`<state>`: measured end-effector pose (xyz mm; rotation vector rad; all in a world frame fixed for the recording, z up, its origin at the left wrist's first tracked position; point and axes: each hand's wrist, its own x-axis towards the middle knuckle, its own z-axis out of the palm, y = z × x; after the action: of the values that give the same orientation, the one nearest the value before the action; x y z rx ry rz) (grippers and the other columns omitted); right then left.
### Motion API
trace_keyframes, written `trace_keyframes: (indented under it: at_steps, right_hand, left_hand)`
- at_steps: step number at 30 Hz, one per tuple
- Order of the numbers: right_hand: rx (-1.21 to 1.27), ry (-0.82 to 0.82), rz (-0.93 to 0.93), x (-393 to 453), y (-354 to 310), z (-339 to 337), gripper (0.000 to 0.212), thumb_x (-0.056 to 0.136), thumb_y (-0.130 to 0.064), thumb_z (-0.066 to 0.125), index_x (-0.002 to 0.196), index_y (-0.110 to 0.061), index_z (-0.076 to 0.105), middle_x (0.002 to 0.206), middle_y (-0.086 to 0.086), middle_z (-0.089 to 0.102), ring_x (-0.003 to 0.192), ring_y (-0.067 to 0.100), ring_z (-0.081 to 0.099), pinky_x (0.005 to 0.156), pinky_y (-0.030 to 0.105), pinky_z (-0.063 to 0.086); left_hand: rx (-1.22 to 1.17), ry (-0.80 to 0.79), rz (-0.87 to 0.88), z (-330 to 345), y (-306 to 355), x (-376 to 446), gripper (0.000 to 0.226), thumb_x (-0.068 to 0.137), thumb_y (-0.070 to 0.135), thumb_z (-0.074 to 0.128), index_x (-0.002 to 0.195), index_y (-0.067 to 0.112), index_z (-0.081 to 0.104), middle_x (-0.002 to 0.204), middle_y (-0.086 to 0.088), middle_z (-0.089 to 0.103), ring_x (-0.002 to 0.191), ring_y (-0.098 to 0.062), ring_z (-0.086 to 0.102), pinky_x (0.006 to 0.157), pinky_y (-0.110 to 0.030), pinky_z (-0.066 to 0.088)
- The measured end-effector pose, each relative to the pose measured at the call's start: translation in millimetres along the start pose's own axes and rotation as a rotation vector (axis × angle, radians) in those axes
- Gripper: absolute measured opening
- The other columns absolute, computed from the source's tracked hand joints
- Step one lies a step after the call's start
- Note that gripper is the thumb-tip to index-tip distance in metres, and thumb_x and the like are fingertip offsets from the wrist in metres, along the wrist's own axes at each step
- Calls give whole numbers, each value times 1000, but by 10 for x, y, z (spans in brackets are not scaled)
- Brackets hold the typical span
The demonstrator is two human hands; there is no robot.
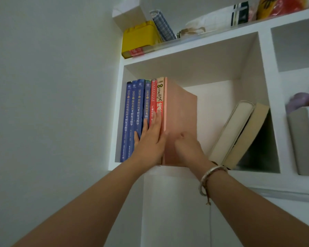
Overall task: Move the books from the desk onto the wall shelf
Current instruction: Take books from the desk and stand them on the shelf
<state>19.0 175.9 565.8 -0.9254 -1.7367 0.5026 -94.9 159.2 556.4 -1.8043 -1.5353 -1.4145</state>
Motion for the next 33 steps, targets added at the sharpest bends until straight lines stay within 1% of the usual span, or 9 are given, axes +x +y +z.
trace_keyframes:
  at_steps: [4,6,9,11,22,26,28,31,33]
  right_hand:
    - [171,-66,-236,-428,-24,-126,52,91,0,39,139,-19,44,136,-3,52,106,-2,55,83,4,35]
    - [231,-137,-277,-655,64,-215,47,93,1,40,131,-23,50,123,-14,55,99,-14,56,82,-1,38]
    - [231,-201,-255,-1003,288,-401,49,95,-5,43,138,-27,49,138,-13,49,127,5,48,93,16,38]
    - [249,-225,-210,-1215,460,-511,49,94,-4,44,136,-29,50,138,-12,49,125,7,49,84,14,40]
    - [238,-375,152,-2535,1956,-633,43,90,4,46,123,-22,58,129,-1,59,115,13,59,103,32,45]
    - [215,-436,348,-2984,2600,-593,40,92,2,44,120,-24,57,130,-1,56,117,14,56,69,13,51]
    - [151,-438,419,-3190,2924,-583,35,94,-2,46,123,-18,58,128,1,58,115,14,56,70,10,48]
    - [22,-434,524,-3470,3385,-570,32,95,-7,48,124,-15,58,127,5,61,110,21,60,84,30,50]
    - [-17,-460,634,-3633,3628,-575,33,96,-11,47,127,-17,55,127,2,58,106,18,57,84,33,47]
  left_hand:
    - [-307,89,10,-71,49,-435,53,98,43,33,146,48,10,157,15,16,146,-7,11,120,-48,12]
    - [-384,125,41,-131,139,-725,45,99,35,40,137,53,24,150,18,29,135,10,25,114,-21,26]
    - [-339,138,15,-152,244,-1216,42,99,19,44,133,42,37,137,25,39,116,28,32,93,8,23]
    - [-351,128,-41,-100,277,-1540,39,98,17,46,132,35,45,130,29,45,115,26,36,92,9,24]
    - [-462,-78,-297,674,492,-3500,34,96,6,47,125,20,55,127,13,56,117,10,47,87,0,36]
    - [-481,-158,-457,1001,445,-4188,31,97,10,47,123,23,56,125,10,59,114,3,52,89,-6,41]
    - [-494,-198,-553,1151,455,-4496,30,97,11,46,122,24,56,119,12,58,106,11,52,81,-1,40]
    - [-449,-282,-675,1379,423,-4944,30,97,7,45,119,24,55,113,15,56,101,18,50,81,0,39]
    - [-453,-356,-792,1536,375,-5252,29,97,11,45,120,26,55,117,8,59,109,1,55,88,-13,47]
